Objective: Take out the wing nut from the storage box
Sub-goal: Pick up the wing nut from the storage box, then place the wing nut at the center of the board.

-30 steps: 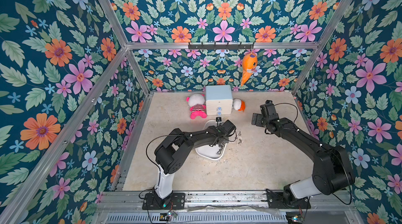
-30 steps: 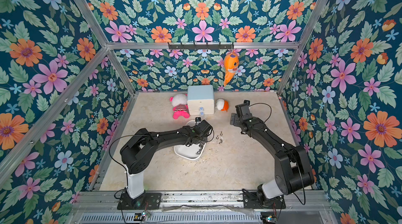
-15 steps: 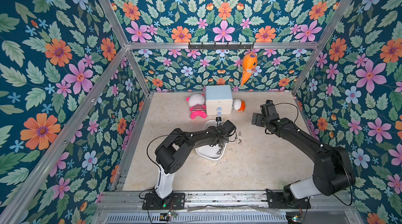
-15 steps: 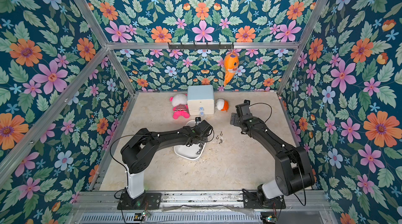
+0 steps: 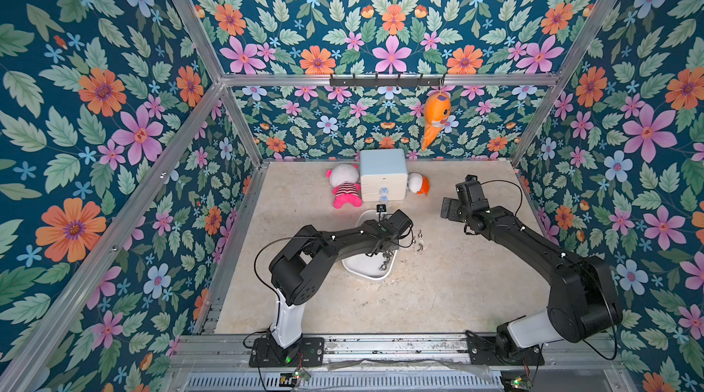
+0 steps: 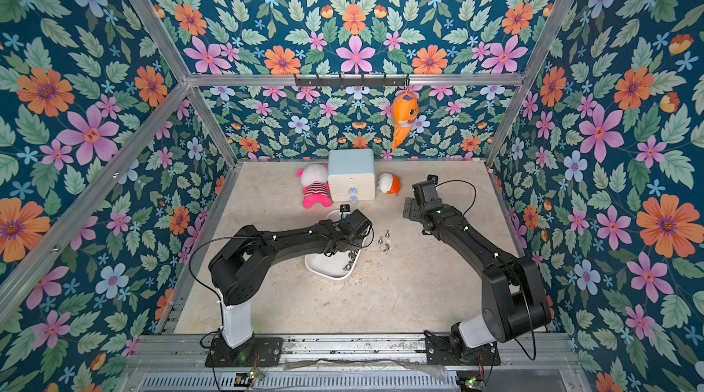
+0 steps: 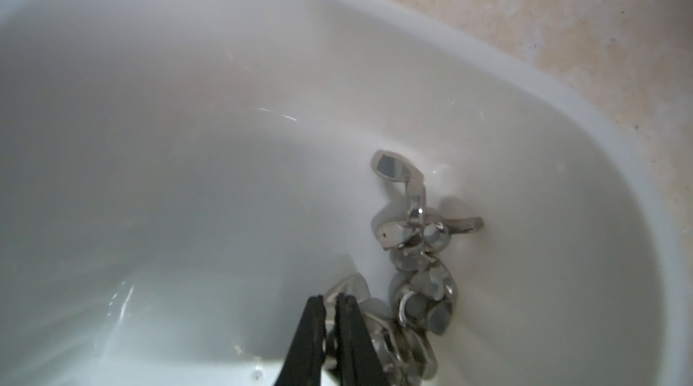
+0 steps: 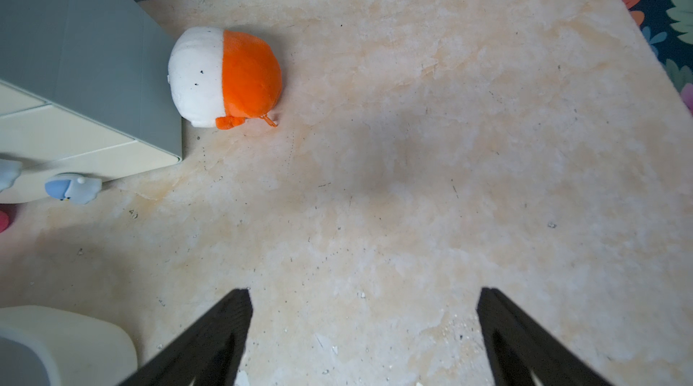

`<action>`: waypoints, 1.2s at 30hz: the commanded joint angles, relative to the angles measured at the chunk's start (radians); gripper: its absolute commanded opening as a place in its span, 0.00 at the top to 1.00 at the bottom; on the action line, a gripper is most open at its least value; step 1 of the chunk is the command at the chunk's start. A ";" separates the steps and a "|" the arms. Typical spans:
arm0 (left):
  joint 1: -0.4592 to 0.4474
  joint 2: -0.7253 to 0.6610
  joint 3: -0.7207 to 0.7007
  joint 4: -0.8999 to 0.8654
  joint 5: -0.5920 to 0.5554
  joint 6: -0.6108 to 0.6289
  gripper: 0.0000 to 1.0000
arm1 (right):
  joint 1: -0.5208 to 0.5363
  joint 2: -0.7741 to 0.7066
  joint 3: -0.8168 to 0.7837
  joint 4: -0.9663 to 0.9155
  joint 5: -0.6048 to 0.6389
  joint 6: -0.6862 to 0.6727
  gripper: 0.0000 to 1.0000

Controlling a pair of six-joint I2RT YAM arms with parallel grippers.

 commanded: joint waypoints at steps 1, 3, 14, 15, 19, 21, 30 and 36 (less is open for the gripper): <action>0.000 -0.024 0.017 -0.027 -0.043 0.006 0.95 | 0.001 -0.007 0.003 0.001 0.010 0.010 0.01; 0.000 -0.041 0.022 -0.033 -0.063 0.016 0.95 | 0.001 -0.004 0.006 0.002 0.007 0.010 0.01; -0.053 -0.088 0.136 -0.079 -0.133 0.071 0.95 | 0.000 0.007 0.016 0.008 0.001 0.008 0.01; -0.060 -0.087 0.150 -0.081 -0.132 0.075 0.95 | 0.000 0.007 0.016 0.008 0.002 0.007 0.01; -0.088 -0.079 0.190 -0.081 -0.121 0.077 0.95 | 0.000 0.005 0.017 0.006 0.008 0.004 0.01; -0.101 -0.073 0.203 -0.080 -0.110 0.077 0.95 | 0.001 0.005 0.019 0.001 0.012 0.004 0.01; -0.175 -0.016 0.230 -0.081 -0.076 0.047 0.95 | -0.015 0.004 0.020 -0.013 0.023 -0.003 0.01; -0.196 0.021 0.222 -0.079 -0.049 0.022 0.95 | -0.034 -0.004 0.019 -0.022 0.022 -0.002 0.01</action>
